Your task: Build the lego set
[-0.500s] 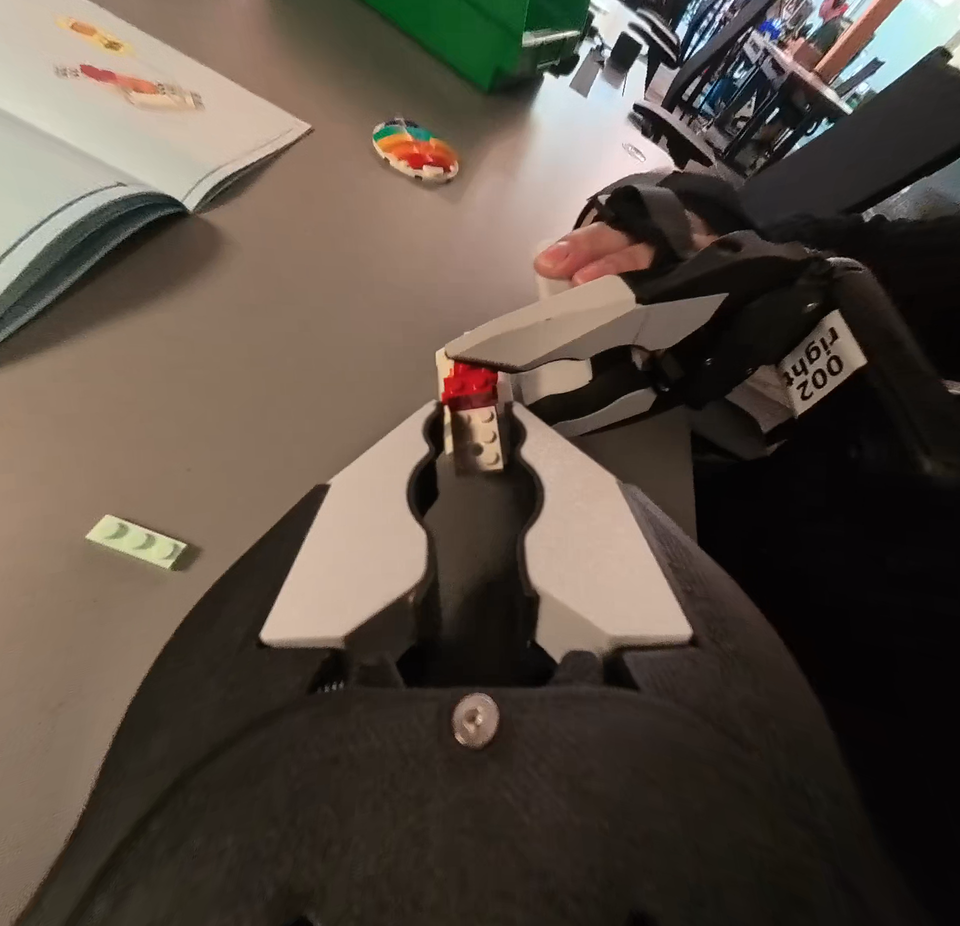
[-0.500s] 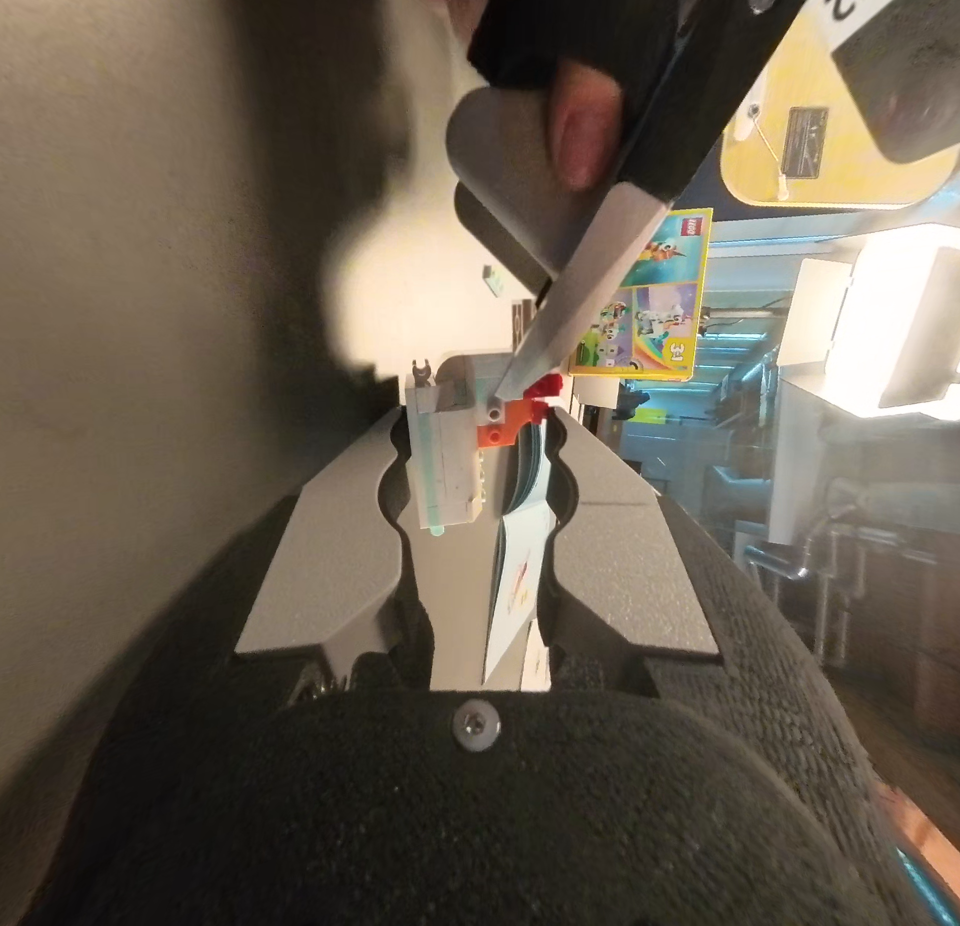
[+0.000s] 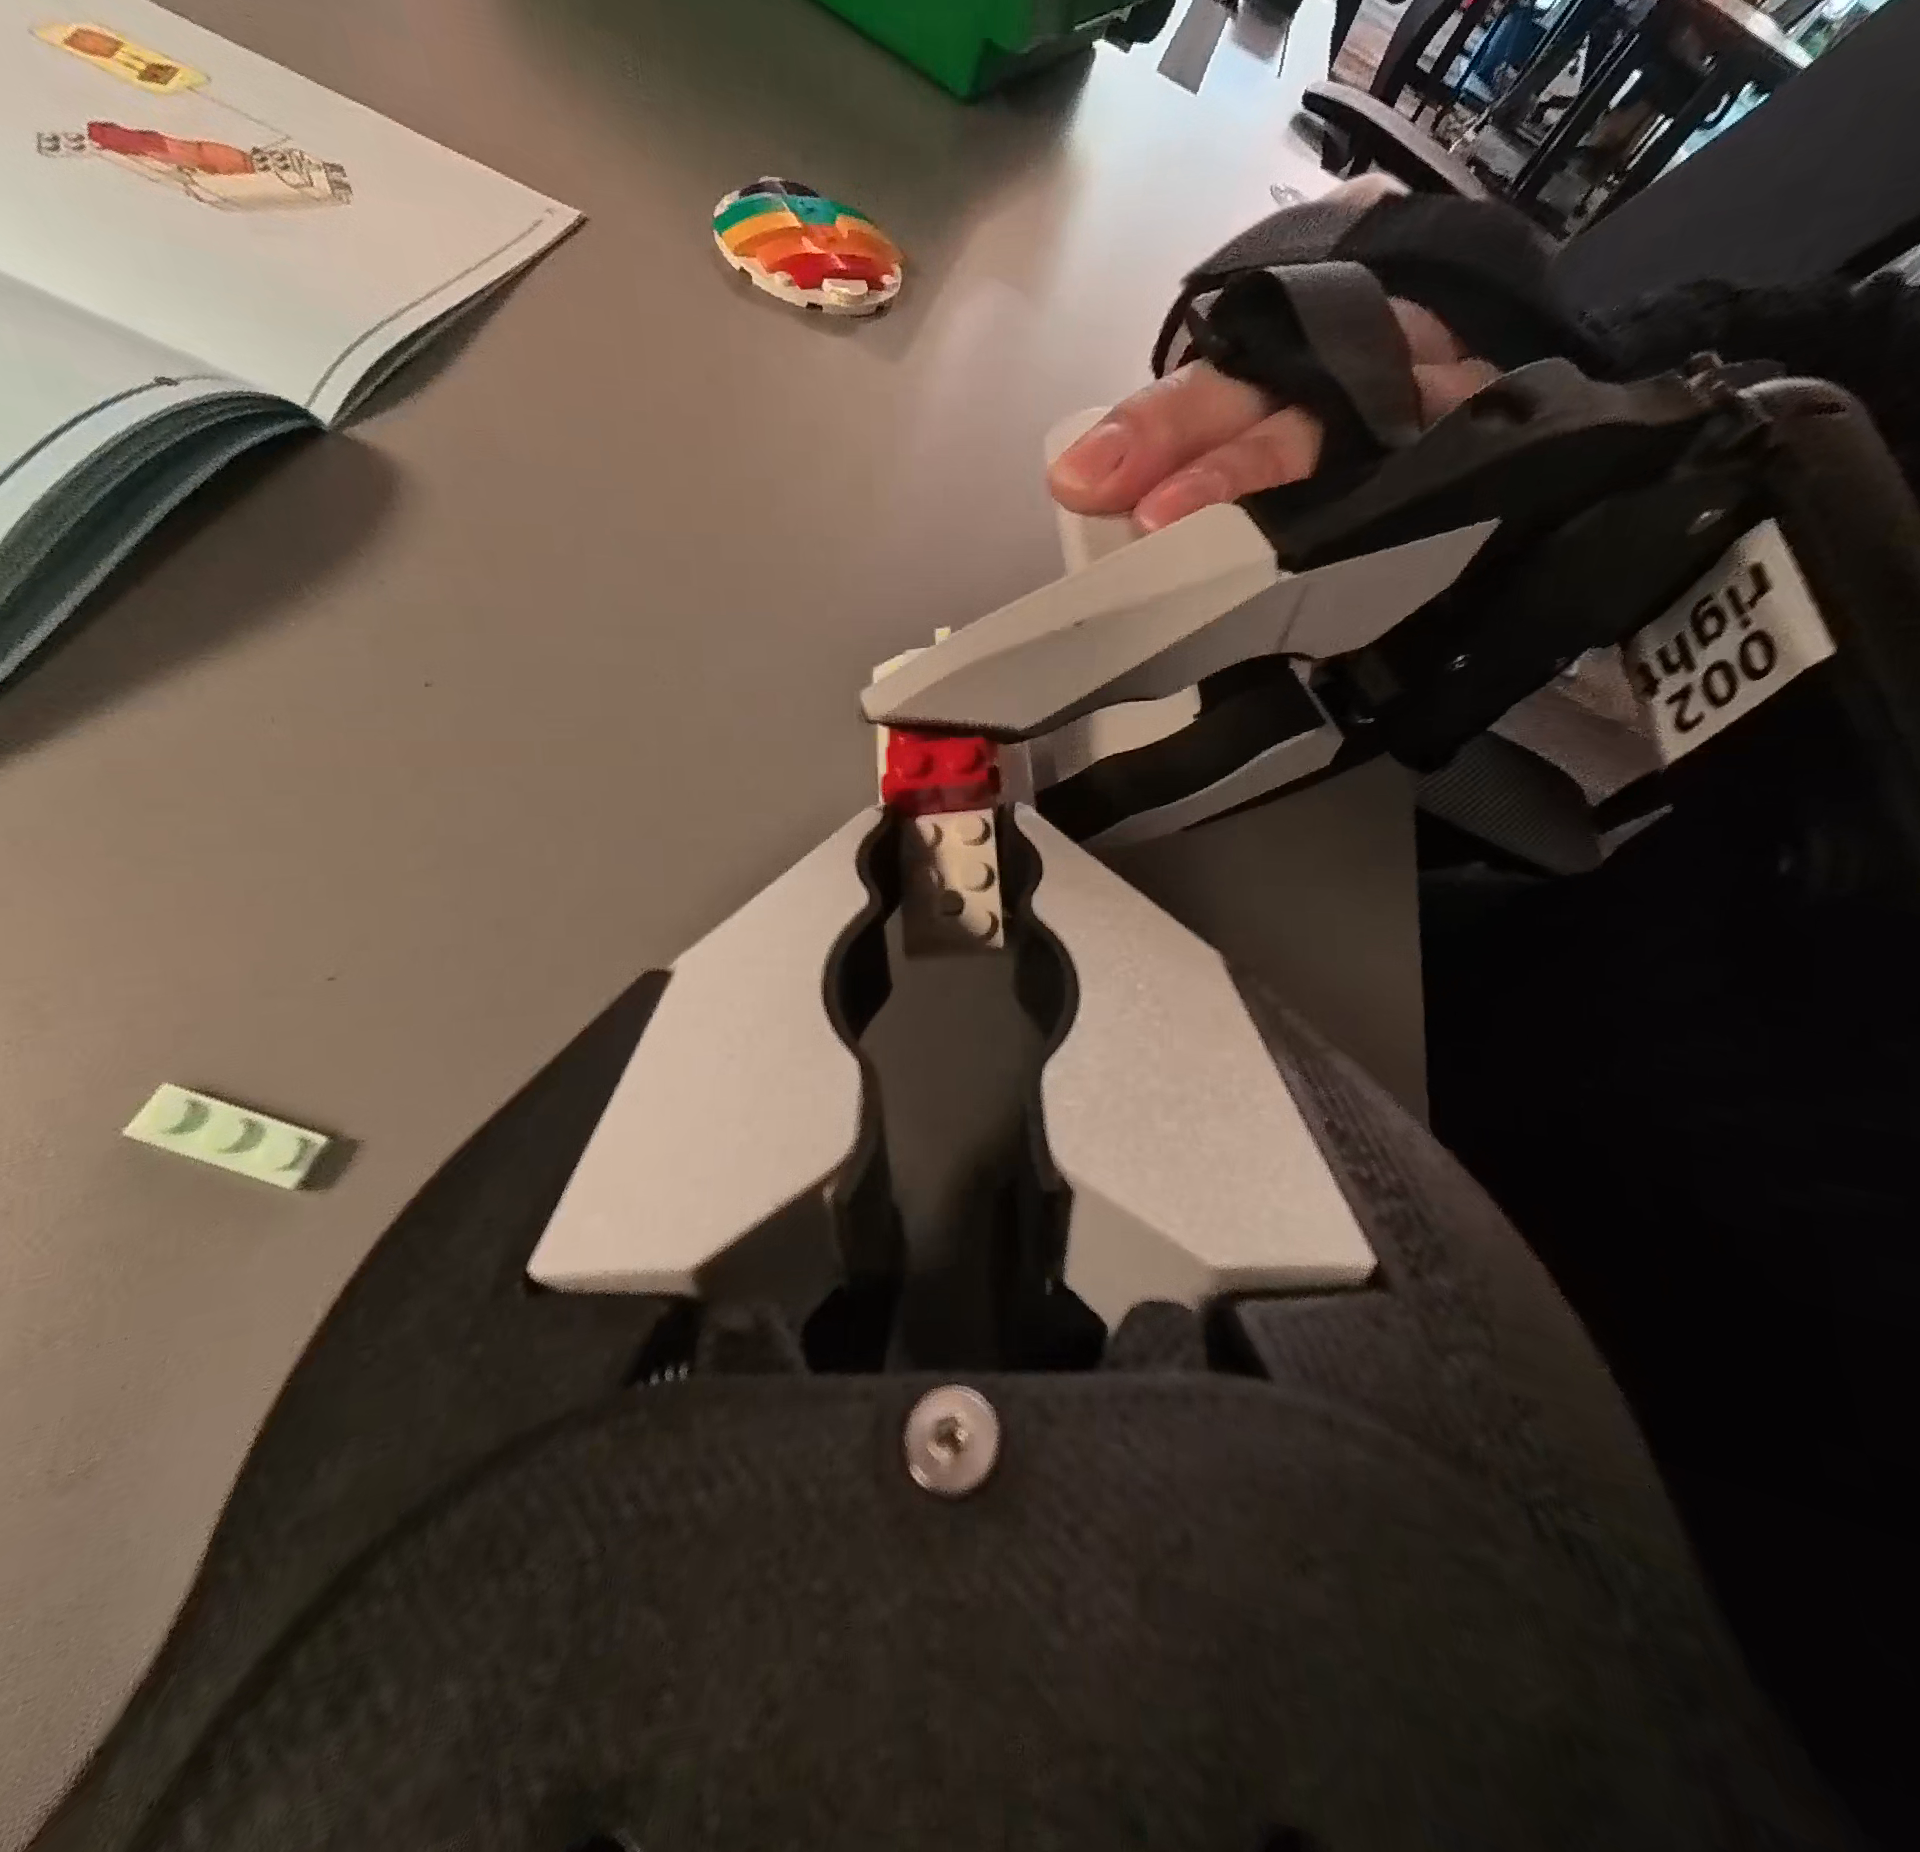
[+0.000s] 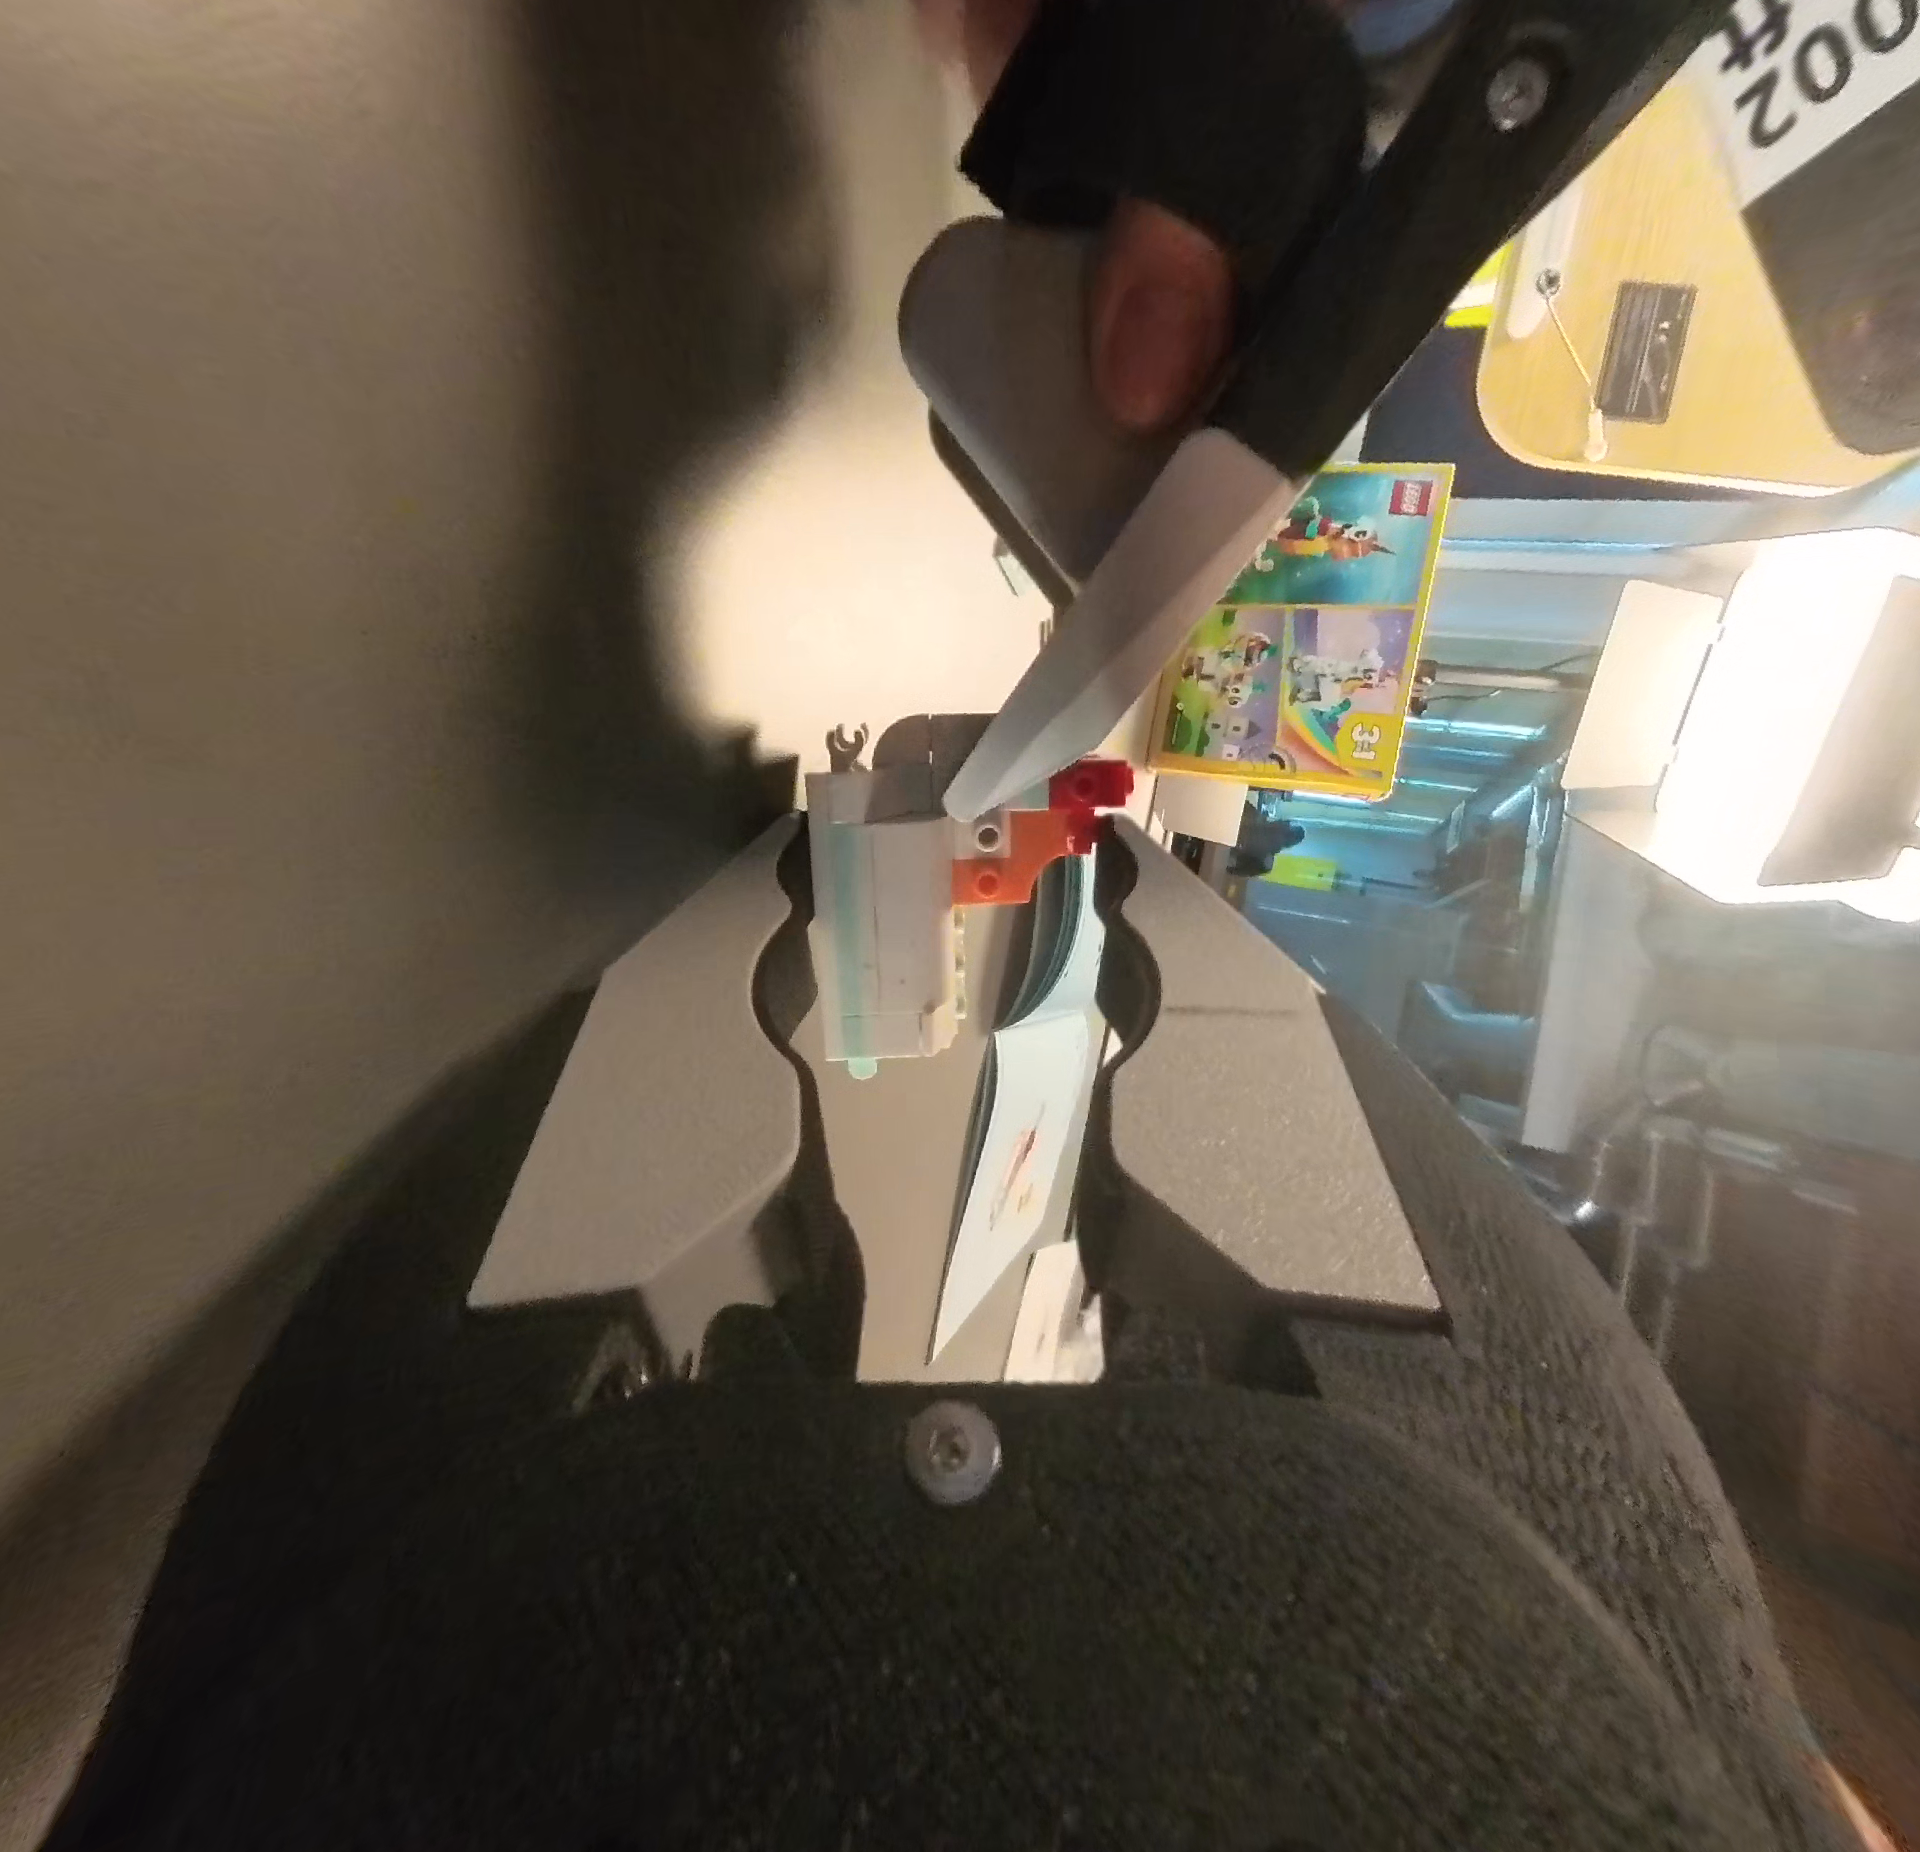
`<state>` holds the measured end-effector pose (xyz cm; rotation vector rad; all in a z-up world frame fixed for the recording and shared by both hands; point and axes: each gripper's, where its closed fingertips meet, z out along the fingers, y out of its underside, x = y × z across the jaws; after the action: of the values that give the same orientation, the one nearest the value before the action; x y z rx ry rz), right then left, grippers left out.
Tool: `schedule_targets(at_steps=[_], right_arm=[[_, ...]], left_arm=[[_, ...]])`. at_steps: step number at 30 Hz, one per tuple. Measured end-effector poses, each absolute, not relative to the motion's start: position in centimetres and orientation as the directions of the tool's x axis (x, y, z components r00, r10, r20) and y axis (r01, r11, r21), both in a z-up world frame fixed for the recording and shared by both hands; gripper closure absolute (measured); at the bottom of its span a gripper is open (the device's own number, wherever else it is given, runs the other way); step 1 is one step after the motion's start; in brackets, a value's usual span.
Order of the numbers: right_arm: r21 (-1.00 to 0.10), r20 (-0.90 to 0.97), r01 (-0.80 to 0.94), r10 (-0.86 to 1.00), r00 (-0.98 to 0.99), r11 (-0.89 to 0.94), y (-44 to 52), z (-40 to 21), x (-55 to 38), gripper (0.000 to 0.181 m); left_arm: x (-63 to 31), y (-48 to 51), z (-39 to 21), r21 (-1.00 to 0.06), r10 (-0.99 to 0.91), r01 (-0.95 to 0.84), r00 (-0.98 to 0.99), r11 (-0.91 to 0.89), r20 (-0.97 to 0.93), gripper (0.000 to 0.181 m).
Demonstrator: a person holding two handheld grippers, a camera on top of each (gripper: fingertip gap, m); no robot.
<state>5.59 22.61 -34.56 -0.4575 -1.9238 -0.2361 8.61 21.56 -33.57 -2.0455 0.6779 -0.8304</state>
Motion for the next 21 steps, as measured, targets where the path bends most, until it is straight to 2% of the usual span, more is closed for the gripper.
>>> schedule_targets(at_steps=[16,21], right_arm=[[0.095,0.917,0.367,0.062,-0.394,0.925,22.67,-34.09,6.12,0.131],[0.027,0.923,0.386,0.125,-0.363,0.922,22.93,-34.14,5.67,0.13]], left_arm=[[9.0,21.75,-33.25,-0.835,-0.716,-0.2,0.637,-0.512,0.287,0.165],[8.53,22.1,-33.29,-0.829,-0.702,-0.185,0.645,-0.527,0.303,0.165]])
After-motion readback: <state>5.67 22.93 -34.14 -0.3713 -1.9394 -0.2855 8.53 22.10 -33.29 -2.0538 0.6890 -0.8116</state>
